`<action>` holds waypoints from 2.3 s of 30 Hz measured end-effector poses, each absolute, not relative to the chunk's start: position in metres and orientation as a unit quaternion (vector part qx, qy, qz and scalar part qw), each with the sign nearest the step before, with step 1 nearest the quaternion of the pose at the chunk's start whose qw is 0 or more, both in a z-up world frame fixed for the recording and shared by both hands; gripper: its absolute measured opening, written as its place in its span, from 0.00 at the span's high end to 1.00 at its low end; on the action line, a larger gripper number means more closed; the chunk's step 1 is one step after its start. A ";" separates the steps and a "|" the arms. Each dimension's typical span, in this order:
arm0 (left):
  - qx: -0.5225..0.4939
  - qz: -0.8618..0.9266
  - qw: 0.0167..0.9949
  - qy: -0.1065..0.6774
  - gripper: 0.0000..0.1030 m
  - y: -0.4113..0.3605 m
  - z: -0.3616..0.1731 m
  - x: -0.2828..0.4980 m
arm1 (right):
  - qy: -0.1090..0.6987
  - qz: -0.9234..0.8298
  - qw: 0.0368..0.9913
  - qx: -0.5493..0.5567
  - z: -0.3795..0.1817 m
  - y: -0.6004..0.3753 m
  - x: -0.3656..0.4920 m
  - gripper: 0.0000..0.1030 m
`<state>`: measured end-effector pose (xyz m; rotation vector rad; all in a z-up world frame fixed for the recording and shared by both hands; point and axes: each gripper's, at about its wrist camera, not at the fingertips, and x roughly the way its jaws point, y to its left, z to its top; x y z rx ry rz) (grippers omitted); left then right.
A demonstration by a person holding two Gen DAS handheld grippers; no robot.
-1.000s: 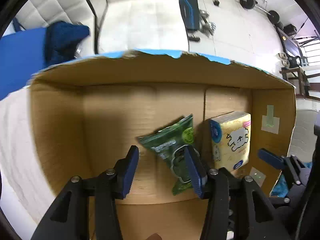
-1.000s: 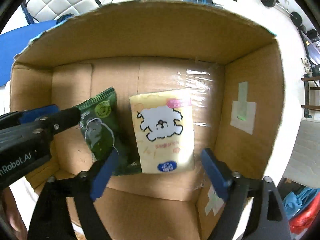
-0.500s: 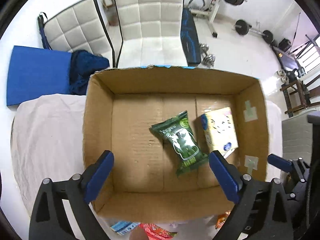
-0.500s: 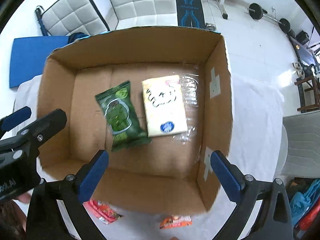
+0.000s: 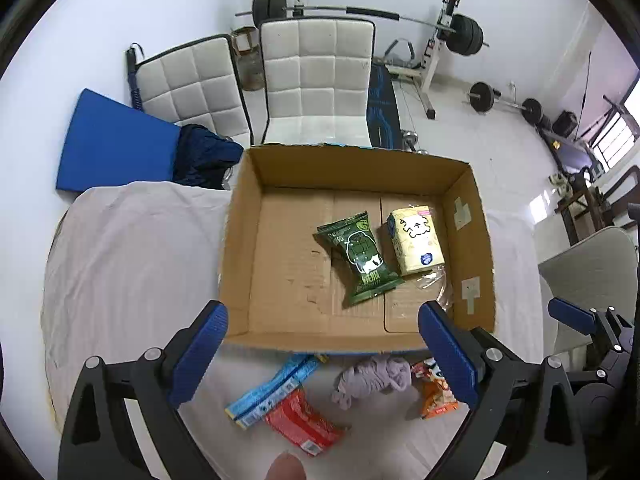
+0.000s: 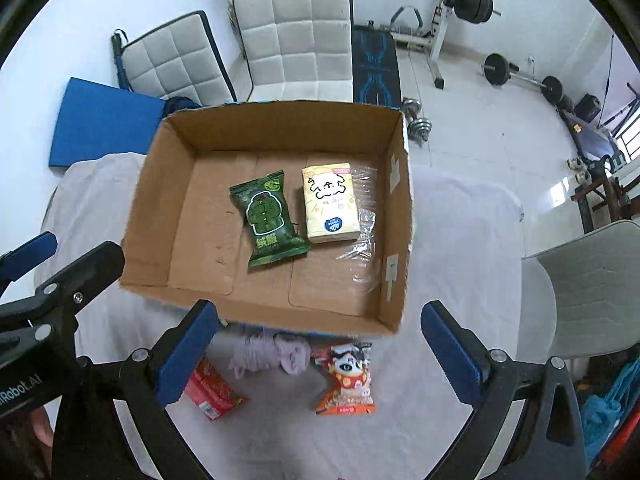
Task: Organize soft objects
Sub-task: 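Grasp the red snack bag with the left tool while the right grasps the orange panda bag, then lower both bags into the box and open both tools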
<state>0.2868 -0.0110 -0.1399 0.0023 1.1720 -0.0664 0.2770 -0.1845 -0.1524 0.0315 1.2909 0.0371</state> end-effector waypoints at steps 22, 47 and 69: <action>-0.173 0.056 0.679 0.711 0.06 0.066 -0.283 0.187 | 0.715 -0.010 0.691 0.107 -0.293 -0.246 0.217 0.00; 0.067 -0.041 0.644 0.761 0.50 -0.053 -0.391 0.145 | 0.784 -0.002 0.603 0.150 -0.384 -0.256 0.155 0.51; -0.014 -0.016 0.640 0.768 0.55 -0.015 -0.377 0.161 | 0.767 -0.005 0.633 0.105 -0.383 -0.251 0.150 0.53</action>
